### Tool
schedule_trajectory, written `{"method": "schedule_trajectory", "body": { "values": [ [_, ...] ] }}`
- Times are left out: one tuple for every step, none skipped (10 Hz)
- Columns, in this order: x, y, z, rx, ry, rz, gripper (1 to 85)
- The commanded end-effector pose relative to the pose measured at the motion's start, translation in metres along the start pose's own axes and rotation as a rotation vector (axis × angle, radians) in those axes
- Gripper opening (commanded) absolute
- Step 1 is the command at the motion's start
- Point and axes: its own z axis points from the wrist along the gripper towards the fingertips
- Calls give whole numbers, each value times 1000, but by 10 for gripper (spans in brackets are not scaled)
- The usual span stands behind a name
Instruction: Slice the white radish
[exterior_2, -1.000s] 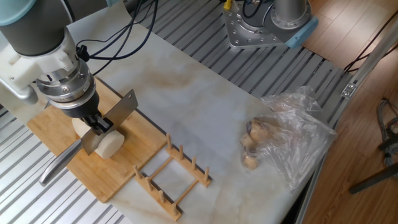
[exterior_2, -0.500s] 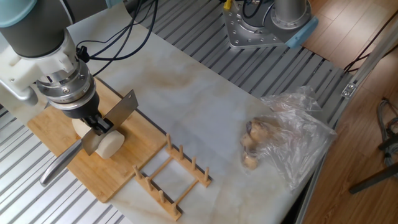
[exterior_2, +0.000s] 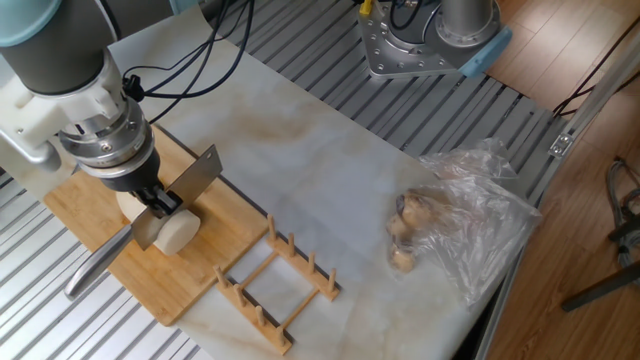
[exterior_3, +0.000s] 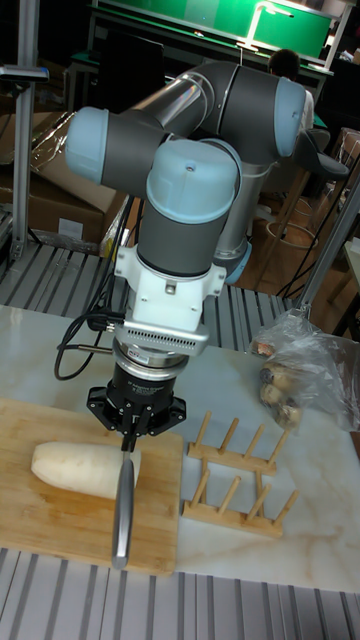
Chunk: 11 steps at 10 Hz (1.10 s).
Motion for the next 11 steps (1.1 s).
{"method": "schedule_trajectory", "body": {
  "values": [
    [-1,2,1,-11,-1,7,13],
    [-1,3,2,-11,-1,9,13],
    [-2,3,3,-11,-1,9,13],
    [-2,3,3,-11,-1,9,13],
    [-2,3,4,-10,-3,10,13],
    [-3,3,5,-10,-3,10,13],
    [-3,3,5,-10,-3,10,13],
    [-3,3,6,-10,-3,10,13],
    [-3,3,6,-10,-4,10,13],
    [-4,3,7,-10,-4,10,13],
    [-4,4,8,-10,-6,12,13]
  ]
}}
